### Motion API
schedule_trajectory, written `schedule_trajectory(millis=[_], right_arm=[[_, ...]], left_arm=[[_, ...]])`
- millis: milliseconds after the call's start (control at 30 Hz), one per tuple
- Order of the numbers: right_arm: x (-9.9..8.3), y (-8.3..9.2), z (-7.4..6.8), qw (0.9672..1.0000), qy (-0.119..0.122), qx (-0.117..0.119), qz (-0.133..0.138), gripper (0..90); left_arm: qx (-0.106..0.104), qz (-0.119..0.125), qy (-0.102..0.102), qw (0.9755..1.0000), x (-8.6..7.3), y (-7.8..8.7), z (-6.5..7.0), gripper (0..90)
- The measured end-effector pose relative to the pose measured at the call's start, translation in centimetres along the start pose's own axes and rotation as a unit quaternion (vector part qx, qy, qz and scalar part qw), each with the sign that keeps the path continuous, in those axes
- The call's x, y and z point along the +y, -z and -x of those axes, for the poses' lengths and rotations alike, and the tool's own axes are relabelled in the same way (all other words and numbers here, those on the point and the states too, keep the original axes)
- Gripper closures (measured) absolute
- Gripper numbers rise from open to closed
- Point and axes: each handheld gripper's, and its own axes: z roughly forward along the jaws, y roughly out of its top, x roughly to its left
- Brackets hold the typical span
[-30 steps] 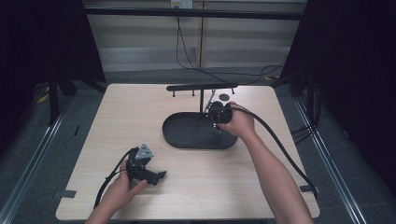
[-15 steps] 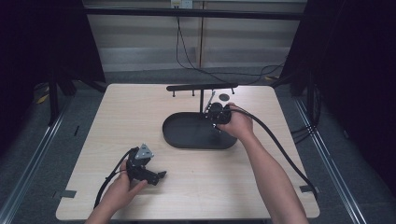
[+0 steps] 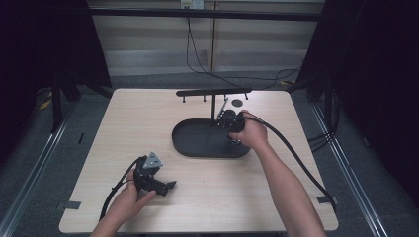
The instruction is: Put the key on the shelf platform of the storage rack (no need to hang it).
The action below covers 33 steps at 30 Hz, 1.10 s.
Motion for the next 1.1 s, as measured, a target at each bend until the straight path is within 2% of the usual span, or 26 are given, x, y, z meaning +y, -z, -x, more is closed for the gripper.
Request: schedule_trajectory(millis=[233,367,567,767,933,1000,1100], right_arm=[[-1.2,1.0,0.1,0.9995,-0.025,0.008,0.015,62.7],[-1.8,1.6,0.2,0.9994,-0.026,0.015,0.018,58.6],[-2.5,2.4,0.2,0.9982,-0.044,0.027,0.029,52.5],[-2.9,3.2,-0.2,0.9975,-0.043,0.040,0.040,42.1],[-3.5,3.8,-1.0,0.9976,-0.021,0.045,0.047,37.9],[-3.9,4.1,-1.3,0.9973,-0.021,0.053,0.048,35.3],[-4.7,4.8,-1.7,0.9970,-0.018,0.050,0.056,33.4]], left_arm=[[0.000,-0.001,0.001,1.0000,0.0,0.0,0.0,0.0],[0.000,0.000,0.002,1.0000,0.0,0.0,0.0,0.0],[0.000,-0.002,-0.001,1.0000,0.0,0.0,0.0,0.0],[0.000,-0.002,-0.001,1.0000,0.0,0.0,0.0,0.0],[-0.003,-0.002,-0.001,1.0000,0.0,0.0,0.0,0.0],[-0.003,-0.002,0.000,1.0000,0.0,0.0,0.0,0.0],[-0.003,-0.003,-0.001,1.0000,0.0,0.0,0.0,0.0]])
